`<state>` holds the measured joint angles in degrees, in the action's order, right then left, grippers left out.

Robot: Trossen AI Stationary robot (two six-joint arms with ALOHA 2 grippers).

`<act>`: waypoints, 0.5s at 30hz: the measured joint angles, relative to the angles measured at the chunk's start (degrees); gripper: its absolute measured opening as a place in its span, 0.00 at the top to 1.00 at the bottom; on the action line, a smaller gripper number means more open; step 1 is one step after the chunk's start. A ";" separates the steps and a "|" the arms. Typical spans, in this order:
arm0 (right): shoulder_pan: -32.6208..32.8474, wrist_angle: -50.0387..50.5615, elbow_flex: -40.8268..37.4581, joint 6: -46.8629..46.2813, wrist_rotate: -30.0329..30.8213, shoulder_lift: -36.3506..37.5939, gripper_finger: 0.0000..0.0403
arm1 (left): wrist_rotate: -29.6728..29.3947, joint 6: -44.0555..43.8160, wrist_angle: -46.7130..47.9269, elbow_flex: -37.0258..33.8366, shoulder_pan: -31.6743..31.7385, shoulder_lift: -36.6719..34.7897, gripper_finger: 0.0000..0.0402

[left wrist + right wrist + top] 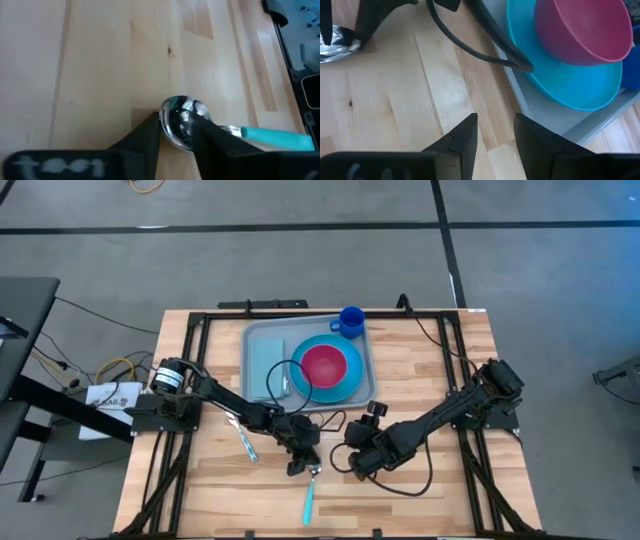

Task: Set up tray
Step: Put the green spoon on the blue napkin

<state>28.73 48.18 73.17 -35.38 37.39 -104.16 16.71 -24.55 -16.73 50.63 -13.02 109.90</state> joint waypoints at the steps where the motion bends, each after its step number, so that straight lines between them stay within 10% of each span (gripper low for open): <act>1: 0.00 0.04 0.00 0.00 0.00 0.00 0.70 | 0.20 0.03 0.14 0.00 -0.04 0.01 0.81; 15: 0.00 0.15 0.00 -0.02 0.00 0.00 0.70 | 8.11 -5.80 3.94 0.02 -0.01 -3.98 1.00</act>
<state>28.73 48.34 73.17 -35.40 37.39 -104.16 24.82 -30.35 -12.79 50.65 -13.04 105.92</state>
